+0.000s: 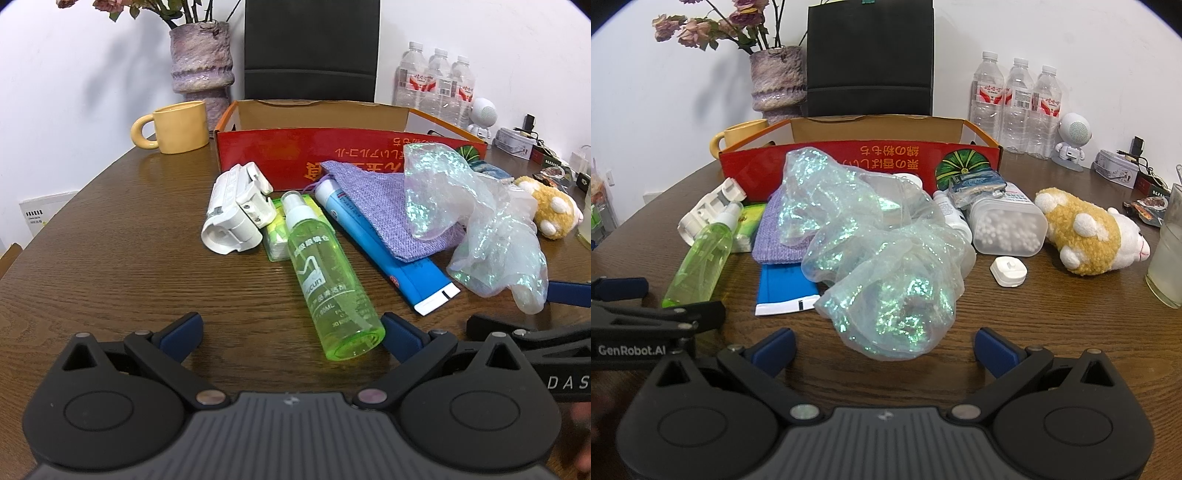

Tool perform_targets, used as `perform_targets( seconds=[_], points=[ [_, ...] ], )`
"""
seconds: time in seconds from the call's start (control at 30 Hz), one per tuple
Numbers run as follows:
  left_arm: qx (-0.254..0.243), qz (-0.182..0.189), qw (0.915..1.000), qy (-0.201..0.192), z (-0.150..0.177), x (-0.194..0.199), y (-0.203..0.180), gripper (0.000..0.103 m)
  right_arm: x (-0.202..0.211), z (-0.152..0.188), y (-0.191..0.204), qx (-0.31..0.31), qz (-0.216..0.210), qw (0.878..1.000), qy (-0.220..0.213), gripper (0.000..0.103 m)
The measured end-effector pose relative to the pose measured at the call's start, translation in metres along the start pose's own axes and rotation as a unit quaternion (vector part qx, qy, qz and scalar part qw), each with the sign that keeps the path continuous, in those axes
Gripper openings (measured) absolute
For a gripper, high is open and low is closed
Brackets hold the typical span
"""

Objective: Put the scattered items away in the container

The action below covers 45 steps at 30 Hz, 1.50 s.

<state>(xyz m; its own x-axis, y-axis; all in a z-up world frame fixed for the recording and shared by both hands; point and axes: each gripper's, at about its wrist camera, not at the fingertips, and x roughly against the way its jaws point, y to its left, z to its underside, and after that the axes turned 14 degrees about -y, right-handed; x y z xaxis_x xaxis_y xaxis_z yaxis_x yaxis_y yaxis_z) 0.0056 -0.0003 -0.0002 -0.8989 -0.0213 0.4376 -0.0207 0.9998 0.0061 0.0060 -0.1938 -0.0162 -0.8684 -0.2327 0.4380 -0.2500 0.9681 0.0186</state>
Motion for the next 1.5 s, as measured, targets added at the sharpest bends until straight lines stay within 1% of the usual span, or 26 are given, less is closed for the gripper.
perform_targets(
  seconds=[0.2,0.33,0.47,0.57,0.6,0.63,0.67,0.73,0.77,0.8,0.83,0.87,0.9,0.93,0.97,1.0,1.03,1.13,1.2,1.27,1.3,1.33,1.37,1.4,1.43,1.5],
  points=[
    [-0.006,0.009,0.9999,-0.001,0.012,0.028,-0.002,0.103,0.022,0.012,0.003,-0.002,0.002,1.000,-0.001,0.103],
    [0.004,-0.007,1.0000,-0.001,0.014,0.031,-0.006,0.103,0.029,0.016,0.003,-0.001,0.001,1.000,-0.001,0.103],
    [0.003,-0.007,1.0000,0.000,0.012,0.029,-0.007,0.103,0.027,0.015,0.004,-0.002,0.006,1.000,-0.001,0.103],
    [-0.002,-0.002,1.0000,-0.002,0.012,0.029,-0.006,0.103,0.027,0.013,0.002,0.001,-0.002,1.000,0.003,0.103],
    [-0.004,0.001,1.0000,-0.003,0.012,0.028,-0.006,0.103,0.031,0.007,0.000,-0.004,-0.004,1.000,-0.001,0.092],
    [-0.004,0.011,0.9999,-0.007,0.009,0.029,-0.005,0.103,0.035,0.001,-0.003,-0.010,-0.006,1.000,-0.005,0.073],
    [-0.003,0.025,0.9996,-0.013,0.005,0.030,-0.004,0.103,0.039,-0.005,-0.005,-0.015,-0.009,1.000,-0.011,0.068],
    [0.005,0.049,0.9983,-0.030,-0.006,0.029,-0.003,0.103,0.049,-0.024,-0.009,-0.011,-0.018,0.998,-0.055,0.068],
    [0.015,0.055,0.9974,-0.044,-0.013,0.027,-0.002,0.103,0.046,-0.034,-0.008,0.001,-0.018,0.998,-0.065,0.069],
    [0.018,0.056,0.9973,-0.044,-0.018,0.021,-0.003,0.101,0.042,-0.043,-0.007,0.013,-0.019,0.997,-0.074,0.071],
    [0.017,0.056,0.9979,-0.029,-0.022,0.011,-0.005,0.088,0.031,-0.049,-0.007,0.022,-0.026,0.997,-0.067,0.070],
    [0.023,0.057,0.9981,-0.008,-0.024,0.001,-0.005,0.065,0.016,-0.052,-0.007,0.023,-0.033,0.998,-0.055,0.070],
    [0.033,0.059,0.9976,0.013,-0.025,-0.009,-0.003,0.055,0.004,-0.053,-0.008,0.020,-0.038,0.998,-0.041,0.068],
    [0.041,0.061,0.9971,0.019,-0.026,-0.013,-0.002,0.051,-0.007,-0.052,-0.008,0.018,-0.042,0.999,-0.026,0.063],
    [0.047,0.062,0.9968,0.017,-0.026,-0.013,0.000,0.043,-0.013,-0.048,-0.008,0.019,-0.041,0.999,-0.017,0.058],
    [0.049,0.064,0.9966,0.018,-0.025,-0.013,0.002,0.040,-0.019,-0.045,-0.007,0.020,-0.041,0.999,-0.008,0.044],
    [0.051,0.066,0.9963,0.020,-0.024,-0.011,0.005,0.036,-0.018,-0.042,-0.008,0.015,-0.042,0.999,-0.005,0.025],
    [0.051,0.084,0.9951,0.013,-0.021,0.013,0.012,0.033,-0.002,-0.036,-0.009,0.005,-0.047,0.999,-0.001,0.014],
    [0.032,0.100,0.9945,0.011,-0.016,0.033,0.016,0.032,0.016,-0.031,-0.010,0.001,-0.054,0.999,0.002,0.014],
    [0.024,0.108,0.9937,0.020,-0.010,0.043,0.017,0.032,0.040,-0.023,-0.012,-0.011,-0.070,0.997,0.010,0.017],
    [0.022,0.111,0.9932,0.026,-0.007,0.048,0.018,0.033,0.049,-0.019,-0.013,-0.018,-0.076,0.997,0.013,0.026],
    [0.018,0.109,0.9935,0.028,-0.005,0.051,0.018,0.043,0.056,-0.018,-0.014,-0.021,-0.078,0.997,0.012,0.035],
    [0.012,0.102,0.9943,0.027,-0.004,0.052,0.017,0.059,0.062,-0.016,-0.013,-0.018,-0.081,0.996,0.011,0.042],
    [0.006,0.099,0.9948,0.023,-0.004,0.052,0.015,0.065,0.065,-0.016,-0.012,-0.011,-0.082,0.997,0.010,0.058],
    [0.001,0.098,0.9950,0.017,-0.004,0.053,0.013,0.073,0.067,-0.016,-0.010,0.000,-0.080,0.997,0.009,0.069],
    [0.002,0.104,0.9940,0.033,-0.002,0.049,0.011,0.074,0.060,-0.015,-0.007,0.012,-0.073,0.997,0.011,0.071]
  ],
)
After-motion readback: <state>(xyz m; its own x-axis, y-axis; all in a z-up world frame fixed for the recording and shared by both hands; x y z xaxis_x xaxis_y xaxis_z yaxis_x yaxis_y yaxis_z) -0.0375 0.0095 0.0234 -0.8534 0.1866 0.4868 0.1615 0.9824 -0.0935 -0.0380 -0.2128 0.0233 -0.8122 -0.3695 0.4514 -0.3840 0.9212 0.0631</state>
